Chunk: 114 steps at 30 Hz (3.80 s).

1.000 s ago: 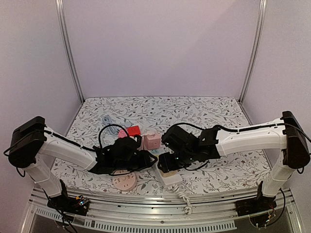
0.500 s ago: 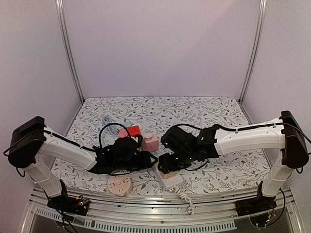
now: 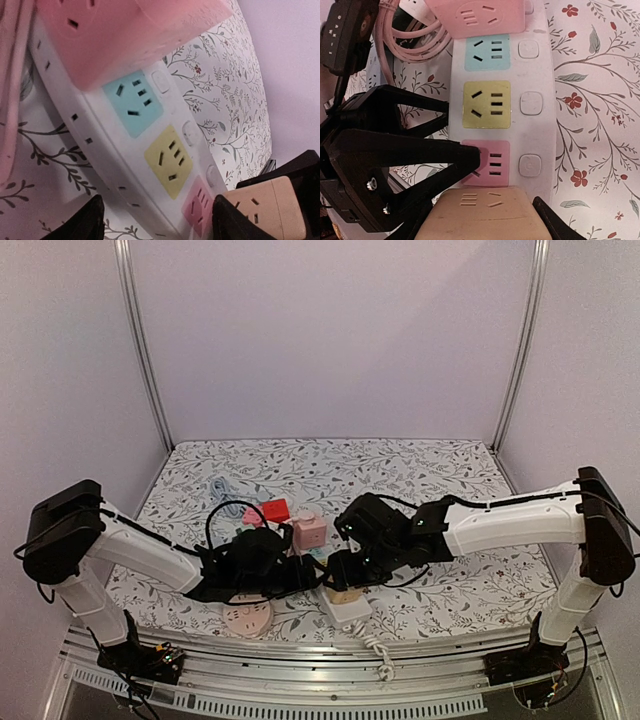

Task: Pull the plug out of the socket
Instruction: Remove the plug from the socket.

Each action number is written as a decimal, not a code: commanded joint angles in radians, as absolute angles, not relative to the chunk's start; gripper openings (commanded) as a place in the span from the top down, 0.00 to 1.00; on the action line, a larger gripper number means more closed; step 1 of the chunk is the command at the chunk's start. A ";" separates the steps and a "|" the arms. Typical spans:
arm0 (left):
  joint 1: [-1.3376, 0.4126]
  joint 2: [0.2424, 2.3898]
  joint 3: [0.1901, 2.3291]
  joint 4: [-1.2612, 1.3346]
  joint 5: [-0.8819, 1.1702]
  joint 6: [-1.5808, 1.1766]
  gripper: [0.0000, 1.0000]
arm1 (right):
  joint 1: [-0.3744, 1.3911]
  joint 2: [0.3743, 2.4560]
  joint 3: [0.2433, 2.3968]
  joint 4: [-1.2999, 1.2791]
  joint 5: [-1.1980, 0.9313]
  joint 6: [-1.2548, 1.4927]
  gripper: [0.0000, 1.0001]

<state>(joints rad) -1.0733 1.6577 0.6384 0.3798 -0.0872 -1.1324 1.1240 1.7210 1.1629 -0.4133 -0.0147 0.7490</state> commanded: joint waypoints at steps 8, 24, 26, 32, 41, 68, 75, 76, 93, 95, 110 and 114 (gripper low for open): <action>-1.072 1.676 0.576 0.543 -0.092 -1.209 0.20 | 1.125 1.597 1.133 -0.173 -0.149 0.818 0.91; -1.074 1.704 0.589 0.624 -0.091 -1.221 0.51 | 1.129 1.623 1.127 -0.147 -0.164 0.830 0.92; -1.074 1.706 0.591 0.625 -0.095 -1.218 0.54 | 1.132 1.630 1.130 -0.147 -0.162 0.827 0.92; -1.075 1.706 0.602 0.619 -0.100 -1.208 0.59 | 1.166 1.660 1.181 -0.232 -0.088 0.793 0.92; -1.075 1.703 0.633 0.561 -0.103 -1.185 0.61 | 1.213 1.712 1.298 -0.428 0.085 0.706 0.93; -1.075 1.709 0.635 0.516 -0.124 -1.134 0.63 | 1.101 1.622 1.150 -0.261 -0.090 0.821 0.94; -1.075 1.712 0.646 0.483 -0.135 -1.146 0.63 | 1.118 1.627 1.183 -0.357 -0.007 0.779 0.94; -1.075 1.715 0.649 0.477 -0.136 -1.149 0.63 | 1.127 1.631 1.197 -0.379 0.035 0.770 0.95; -1.046 1.744 0.662 0.469 -0.100 -1.183 0.64 | 1.204 1.651 1.237 -0.461 0.168 0.695 0.95; -1.042 1.747 0.657 0.481 -0.093 -1.189 0.64 | 1.196 1.635 1.215 -0.440 0.165 0.712 0.96; -1.029 1.785 0.648 0.533 -0.052 -1.211 0.65 | 1.164 1.545 1.070 -0.324 0.151 0.824 0.97; -1.029 1.777 0.637 0.527 -0.062 -1.204 0.65 | 1.157 1.543 1.081 -0.337 0.162 0.815 0.97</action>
<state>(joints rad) -1.0393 1.7687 0.6529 0.5438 -0.0589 -1.2648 1.1694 1.5661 1.0615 -0.3519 0.1425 0.8265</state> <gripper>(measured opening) 0.348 0.598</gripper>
